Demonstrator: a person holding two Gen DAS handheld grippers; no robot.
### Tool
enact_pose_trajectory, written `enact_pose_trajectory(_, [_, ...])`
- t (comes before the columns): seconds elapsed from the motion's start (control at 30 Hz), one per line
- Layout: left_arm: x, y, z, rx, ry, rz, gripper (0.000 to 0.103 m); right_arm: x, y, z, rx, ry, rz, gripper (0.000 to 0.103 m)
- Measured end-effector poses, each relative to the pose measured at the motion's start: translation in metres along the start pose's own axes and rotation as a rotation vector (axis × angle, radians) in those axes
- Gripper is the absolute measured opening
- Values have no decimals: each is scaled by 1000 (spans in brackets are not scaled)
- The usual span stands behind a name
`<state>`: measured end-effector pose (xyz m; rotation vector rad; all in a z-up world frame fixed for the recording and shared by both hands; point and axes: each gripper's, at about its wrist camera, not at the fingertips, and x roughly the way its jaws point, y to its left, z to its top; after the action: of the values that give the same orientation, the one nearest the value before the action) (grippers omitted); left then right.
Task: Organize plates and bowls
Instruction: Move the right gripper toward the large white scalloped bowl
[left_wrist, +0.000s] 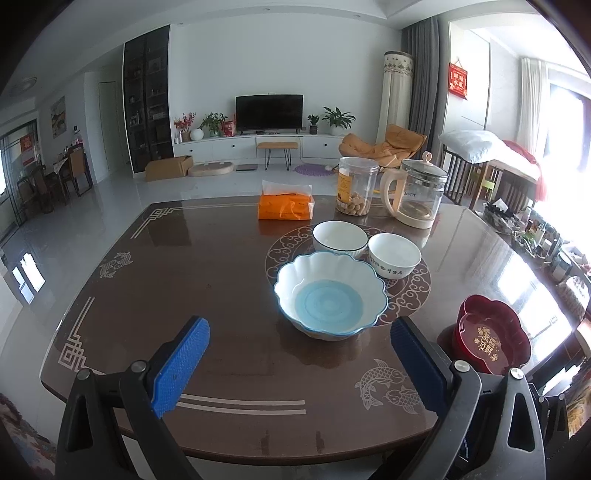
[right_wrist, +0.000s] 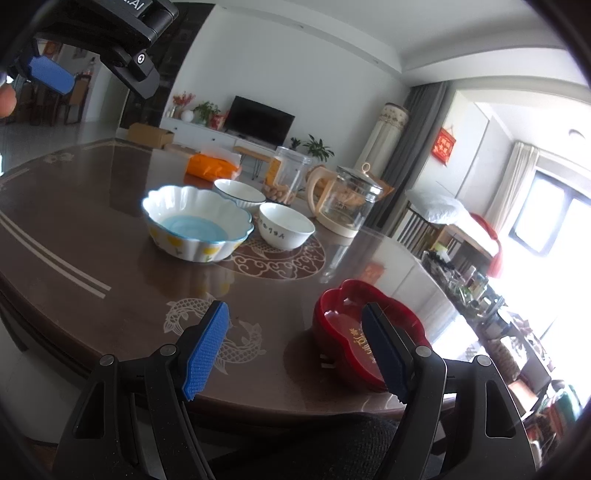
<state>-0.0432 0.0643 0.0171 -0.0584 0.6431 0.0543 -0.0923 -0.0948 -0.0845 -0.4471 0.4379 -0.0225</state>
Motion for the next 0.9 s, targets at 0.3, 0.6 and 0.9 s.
enact_pose_trajectory(0.3, [-14,-3,7,-26,-17,4,98,-2,-1,0,-6,-3,1,78])
enact_pose_trajectory(0.6, [-11,3,8,-52,-3,8,98,-5,0,0,-24,-6,-13,78])
enact_pose_trajectory(0.9, [4,7,2,-55,33,-27,98,-6,7,-1,-76,-9,-40,78])
